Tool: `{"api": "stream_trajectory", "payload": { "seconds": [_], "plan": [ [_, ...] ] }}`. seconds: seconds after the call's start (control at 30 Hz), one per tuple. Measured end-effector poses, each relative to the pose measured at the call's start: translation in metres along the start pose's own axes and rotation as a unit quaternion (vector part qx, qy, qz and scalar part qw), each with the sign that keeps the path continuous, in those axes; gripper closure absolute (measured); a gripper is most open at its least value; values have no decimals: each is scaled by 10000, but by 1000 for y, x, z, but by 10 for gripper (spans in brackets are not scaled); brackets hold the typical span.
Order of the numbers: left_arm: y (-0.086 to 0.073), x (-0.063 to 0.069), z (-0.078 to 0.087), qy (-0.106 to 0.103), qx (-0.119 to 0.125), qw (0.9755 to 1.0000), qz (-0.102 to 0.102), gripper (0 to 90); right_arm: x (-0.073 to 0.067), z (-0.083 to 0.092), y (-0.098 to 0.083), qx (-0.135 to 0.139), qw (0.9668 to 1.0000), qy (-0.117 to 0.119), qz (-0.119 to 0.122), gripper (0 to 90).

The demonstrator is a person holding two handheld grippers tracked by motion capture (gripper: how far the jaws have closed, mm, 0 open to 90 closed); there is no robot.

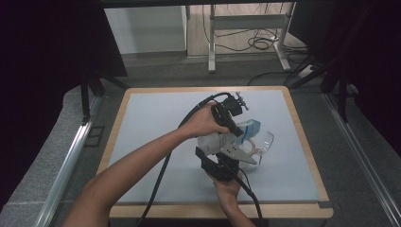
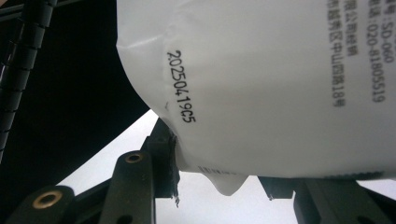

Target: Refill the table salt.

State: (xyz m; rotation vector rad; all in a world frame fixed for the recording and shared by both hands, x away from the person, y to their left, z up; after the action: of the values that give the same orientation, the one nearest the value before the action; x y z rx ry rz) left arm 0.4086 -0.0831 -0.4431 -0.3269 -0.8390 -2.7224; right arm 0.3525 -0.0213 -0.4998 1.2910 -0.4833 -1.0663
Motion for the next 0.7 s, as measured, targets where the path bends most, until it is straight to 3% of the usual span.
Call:
{"api": "stream_trajectory", "payload": {
  "seconds": [0.7],
  "plan": [
    [-2,-4,-6,-25,-79,10000,37,899,3,-3,-4,-49,10000,-20,-58,560]
  ]
}}
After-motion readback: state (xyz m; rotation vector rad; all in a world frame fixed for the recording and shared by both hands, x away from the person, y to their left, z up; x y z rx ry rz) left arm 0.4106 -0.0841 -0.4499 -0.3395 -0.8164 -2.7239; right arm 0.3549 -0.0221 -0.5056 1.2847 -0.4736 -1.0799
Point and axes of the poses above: each handheld gripper's, and its own axes: z roughly backward along the jaws, y roughly out of its top, x roughly to its right, the point moved 10 cm from there along -z, roughly forward along the jaws, and after that the axes turned 9 degrees about -y, right-handed, at the moved point
